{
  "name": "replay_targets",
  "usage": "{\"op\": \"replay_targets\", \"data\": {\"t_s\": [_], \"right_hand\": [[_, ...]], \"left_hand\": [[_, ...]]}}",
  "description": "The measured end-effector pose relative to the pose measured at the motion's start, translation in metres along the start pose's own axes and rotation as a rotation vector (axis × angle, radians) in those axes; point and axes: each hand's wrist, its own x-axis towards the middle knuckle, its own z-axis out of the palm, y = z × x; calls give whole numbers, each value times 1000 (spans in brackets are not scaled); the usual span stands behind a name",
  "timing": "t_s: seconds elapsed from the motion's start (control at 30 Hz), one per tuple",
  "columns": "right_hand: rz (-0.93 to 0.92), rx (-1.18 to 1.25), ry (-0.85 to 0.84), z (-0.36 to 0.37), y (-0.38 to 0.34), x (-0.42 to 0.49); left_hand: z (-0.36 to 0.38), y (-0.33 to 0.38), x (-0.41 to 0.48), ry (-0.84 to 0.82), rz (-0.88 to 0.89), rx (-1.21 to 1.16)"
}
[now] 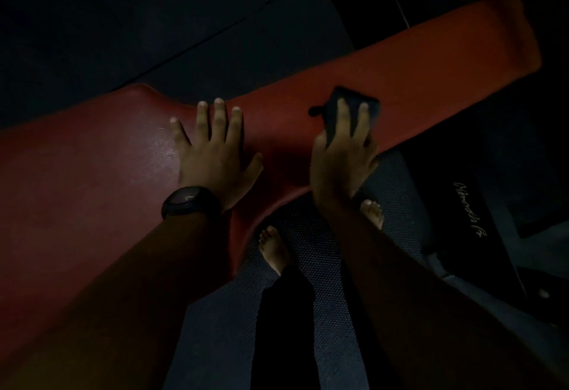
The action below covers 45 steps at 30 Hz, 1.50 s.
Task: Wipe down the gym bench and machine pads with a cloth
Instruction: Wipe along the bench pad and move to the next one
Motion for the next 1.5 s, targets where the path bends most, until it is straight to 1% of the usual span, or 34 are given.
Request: {"op": "replay_targets", "data": {"t_s": [0.03, 0.07, 0.1, 0.17, 0.2, 0.23, 0.27, 0.3, 0.33, 0.43, 0.47, 0.5, 0.53, 0.6, 0.67, 0.7, 0.73, 0.77, 0.8, 0.87, 0.93, 0.97, 1.0, 1.03, 1.07, 1.17, 1.23, 1.27, 1.3, 1.33, 1.4, 1.43, 1.47, 1.5], "right_hand": [[-69, 13, -3, 0, -3, -17], [-204, 15, -13, 0, -3, -28], [-383, 7, -27, 2, -1, -30], [-738, -51, -45, 2, 0, -1], [-862, -103, -35, 2, 0, 21], [-940, -166, -18, 0, 0, 43], [-953, -219, -12, -2, 2, 63], [-880, -241, -25, -5, 4, 77], [-723, -225, -44, -6, 7, 83], [-131, -73, -29, -7, 12, 57], [-41, -49, -31, -7, 11, 38], [-55, -34, -34, -8, 8, 18], [-158, -28, -34, -7, 5, 1], [-517, -21, -61, -3, 2, -12], [-845, -45, -94, 0, -4, 14], [-935, -91, -96, 0, -9, 34], [-972, -158, -83, -1, -12, 53], [-944, -221, -69, -2, -14, 69], [-838, -248, -68, -4, -14, 79], [-487, -162, -88, -5, -7, 83], [-144, -36, -70, -4, -4, 63], [-61, -17, -65, -5, -5, 46], [-59, -15, -71, -6, -8, 28], [-135, -18, -87, -7, -10, 12], [-274, -26, -109, -7, -11, 2], [-786, -63, -124, -4, -12, 24], [-974, -177, -87, -3, -12, 66], [-980, -254, -67, -4, -10, 84], [-890, -284, -60, -6, -7, 95], [-723, -254, -59, -8, -3, 99], [-281, -85, -65, -9, 6, 89], [-110, -25, -58, -7, 8, 73], [-39, -7, -52, -6, 7, 55], [-57, -15, -50, -6, 5, 37]], "left_hand": [[0, 4, 1, 3, -9, -12], [0, 8, 2, 7, -14, -26], [1, 12, 4, 11, -18, -40], [2, 21, 8, 9, -5, -54], [4, 25, 11, 6, 1, -51], [5, 28, 12, 6, 2, -44], [6, 30, 14, 8, -2, -36], [7, 31, 15, 14, -11, -32], [7, 32, 15, 19, -17, -31], [9, 34, 14, 40, -26, -25], [9, 34, 14, 41, -31, -28], [9, 35, 14, 40, -36, -32], [9, 35, 14, 40, -41, -34], [9, 36, 15, 42, -51, -34], [10, 37, 15, 50, -65, -36], [10, 37, 15, 51, -67, -35], [10, 37, 15, 47, -65, -28], [10, 37, 16, 42, -62, -25], [10, 36, 16, 39, -60, -29], [9, 36, 16, 43, -58, -44], [9, 36, 16, 51, -52, -45], [9, 36, 16, 51, -50, -39], [10, 36, 16, 50, -46, -35], [10, 35, 17, 49, -43, -33], [11, 35, 18, 47, -41, -34], [11, 36, 18, 56, -48, -28], [11, 37, 17, 63, -49, -30], [11, 37, 16, 65, -48, -35], [10, 37, 16, 68, -48, -40], [10, 37, 16, 68, -52, -42], [10, 37, 17, 66, -62, -35], [10, 37, 16, 64, -67, -33], [10, 37, 17, 66, -70, -34], [11, 37, 17, 66, -69, -33]]}}
